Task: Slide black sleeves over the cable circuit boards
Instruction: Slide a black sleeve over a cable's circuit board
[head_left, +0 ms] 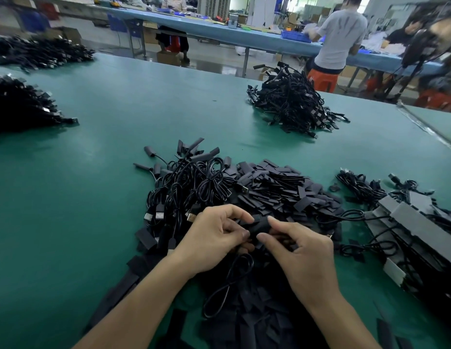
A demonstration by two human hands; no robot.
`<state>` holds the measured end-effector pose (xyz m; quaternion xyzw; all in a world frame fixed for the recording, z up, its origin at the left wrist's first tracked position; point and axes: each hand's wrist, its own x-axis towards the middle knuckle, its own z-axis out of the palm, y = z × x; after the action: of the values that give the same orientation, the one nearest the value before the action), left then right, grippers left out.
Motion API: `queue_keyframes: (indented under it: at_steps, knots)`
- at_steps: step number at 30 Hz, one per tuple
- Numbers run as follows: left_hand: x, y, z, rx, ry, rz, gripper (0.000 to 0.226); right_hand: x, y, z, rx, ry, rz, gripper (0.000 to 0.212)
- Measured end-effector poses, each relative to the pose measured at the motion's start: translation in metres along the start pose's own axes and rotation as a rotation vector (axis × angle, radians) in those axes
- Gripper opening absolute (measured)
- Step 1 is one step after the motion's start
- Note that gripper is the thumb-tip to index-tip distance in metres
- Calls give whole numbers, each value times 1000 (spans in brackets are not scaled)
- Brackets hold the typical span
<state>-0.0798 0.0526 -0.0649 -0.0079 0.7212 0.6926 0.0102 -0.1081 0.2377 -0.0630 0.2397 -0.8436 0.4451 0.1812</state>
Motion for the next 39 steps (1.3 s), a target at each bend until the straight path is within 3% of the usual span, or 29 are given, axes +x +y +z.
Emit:
queue_keyframes:
  at_steps: [5,7,10,15,19,21,24,27,30,32,34,36,39]
  knots:
    - [-2,0,0,-13,18,20,17,0,1,0,27,6,51,26]
    - [-3,1,1,-45,10,27,17,0,2,1,170,41,157,14]
    - [-5,4,2,-55,12,81,17,5,2,-1,373,82,230,15]
    - [-12,9,2,139,-18,233,24,16,-3,-10,668,239,316,10]
    - [-14,10,2,478,-104,242,38,21,1,-13,877,327,413,7]
    - [-13,14,4,569,-60,262,33,20,2,-11,853,320,408,7]
    - [-11,28,4,457,74,290,32,16,6,-8,691,271,376,5]
    - [-6,47,-11,392,438,387,32,11,13,-5,330,167,294,20]
    - [5,60,-43,566,776,314,34,10,12,-4,148,139,236,27]
    - [13,58,-60,804,765,104,44,10,11,-3,97,127,211,30]
    - [17,52,-64,962,621,-77,58,9,11,-2,53,92,182,28]
    - [16,48,-62,1019,532,-133,72,9,10,-1,15,50,156,23]
    - [13,53,-59,1039,537,-117,90,10,8,-4,-74,22,146,12]
